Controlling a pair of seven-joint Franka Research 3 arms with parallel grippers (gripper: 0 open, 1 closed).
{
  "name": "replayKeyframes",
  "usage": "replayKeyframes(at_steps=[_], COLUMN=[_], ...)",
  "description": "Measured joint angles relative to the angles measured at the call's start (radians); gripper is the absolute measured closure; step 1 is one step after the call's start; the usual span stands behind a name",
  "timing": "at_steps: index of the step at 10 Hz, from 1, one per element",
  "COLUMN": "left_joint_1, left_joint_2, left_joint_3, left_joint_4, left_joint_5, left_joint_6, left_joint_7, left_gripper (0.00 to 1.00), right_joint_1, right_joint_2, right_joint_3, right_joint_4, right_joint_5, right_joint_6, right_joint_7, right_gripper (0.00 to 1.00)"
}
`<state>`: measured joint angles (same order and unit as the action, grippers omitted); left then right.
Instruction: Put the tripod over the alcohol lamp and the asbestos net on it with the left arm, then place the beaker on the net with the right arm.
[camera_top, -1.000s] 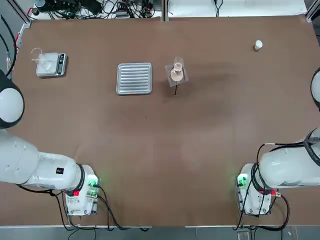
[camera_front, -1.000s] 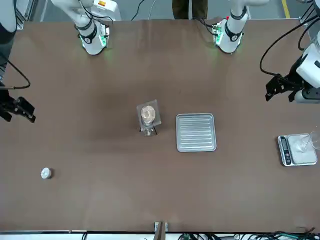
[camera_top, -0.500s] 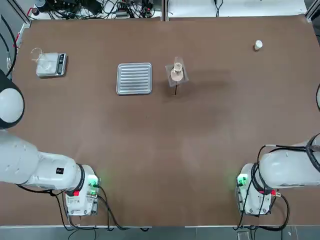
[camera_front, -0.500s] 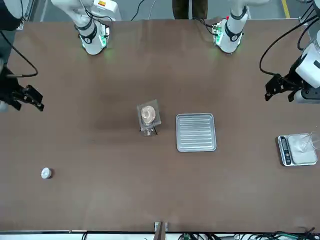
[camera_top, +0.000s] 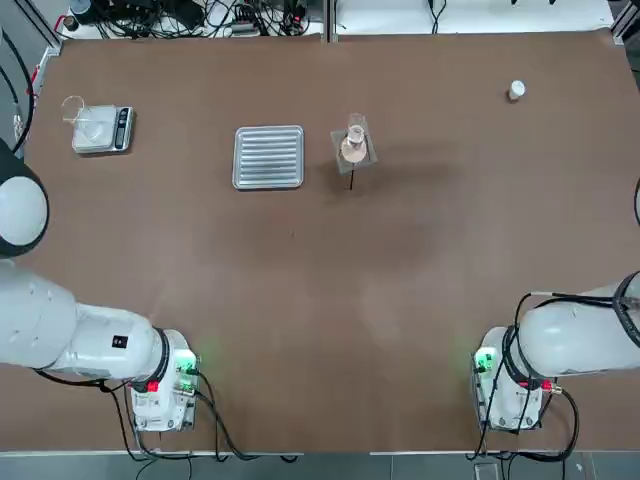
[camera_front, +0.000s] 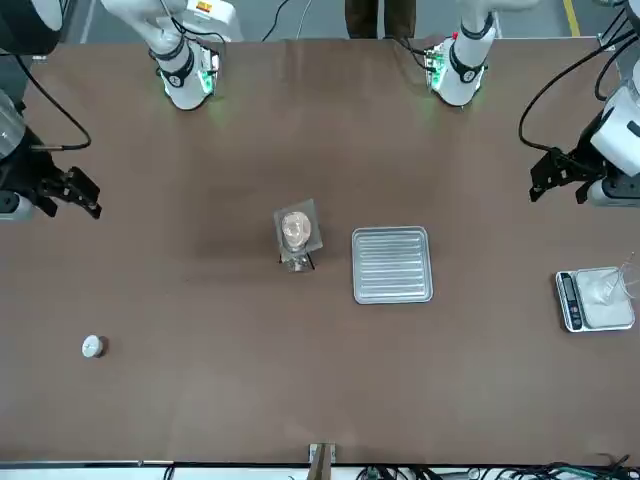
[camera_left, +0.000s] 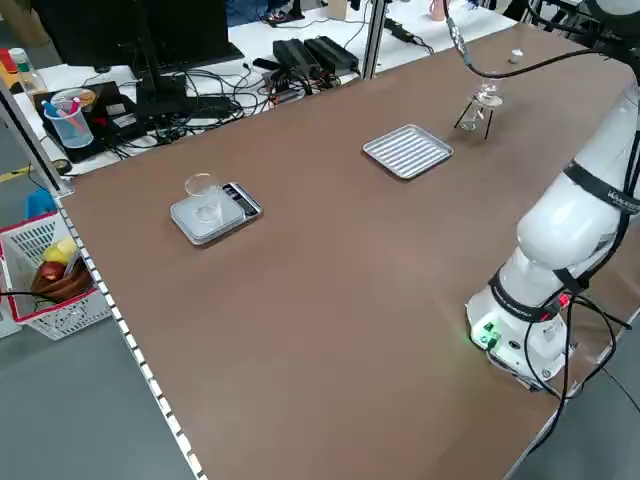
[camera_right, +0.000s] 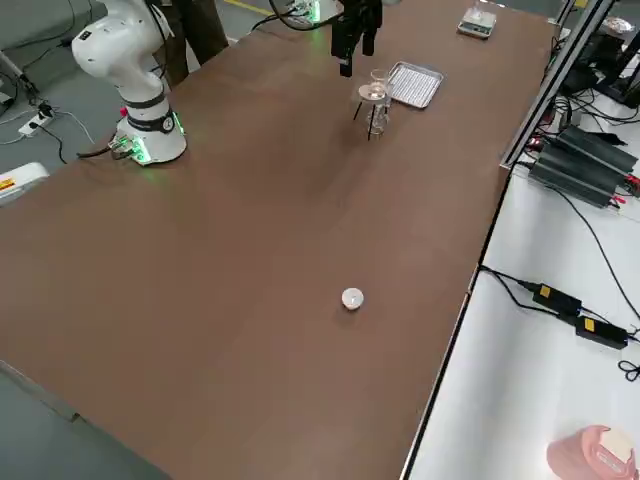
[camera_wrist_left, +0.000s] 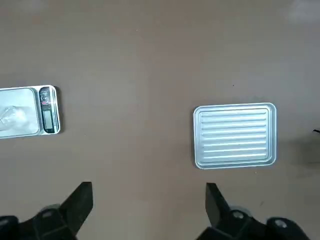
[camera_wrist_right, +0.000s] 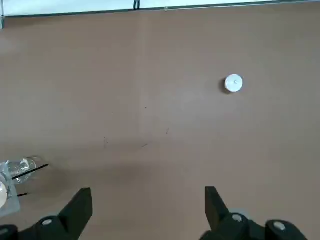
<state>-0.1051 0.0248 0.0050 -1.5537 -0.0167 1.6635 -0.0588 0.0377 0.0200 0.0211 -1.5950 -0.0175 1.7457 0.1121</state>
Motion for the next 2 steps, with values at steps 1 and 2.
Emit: replayKeyframes(at_steps=[1,2], left_joint_1=[0.0,0.0], left_joint_2=[0.0,0.0], left_joint_3=[0.0,0.0], left_joint_4=[0.0,0.0], left_joint_5=[0.0,0.0], left_joint_6=[0.0,0.0], left_joint_7=[0.0,0.0], left_gripper=[0.0,0.0], right_joint_1=[0.0,0.001], right_joint_2=[0.0,-0.001], right_joint_3=[0.0,0.0], right_joint_4=[-0.005,-0.008], right_joint_5=[0.0,0.0], right_joint_6=[0.01,0.014], right_joint_7=[0.0,0.0], right_gripper=[0.0,0.0])
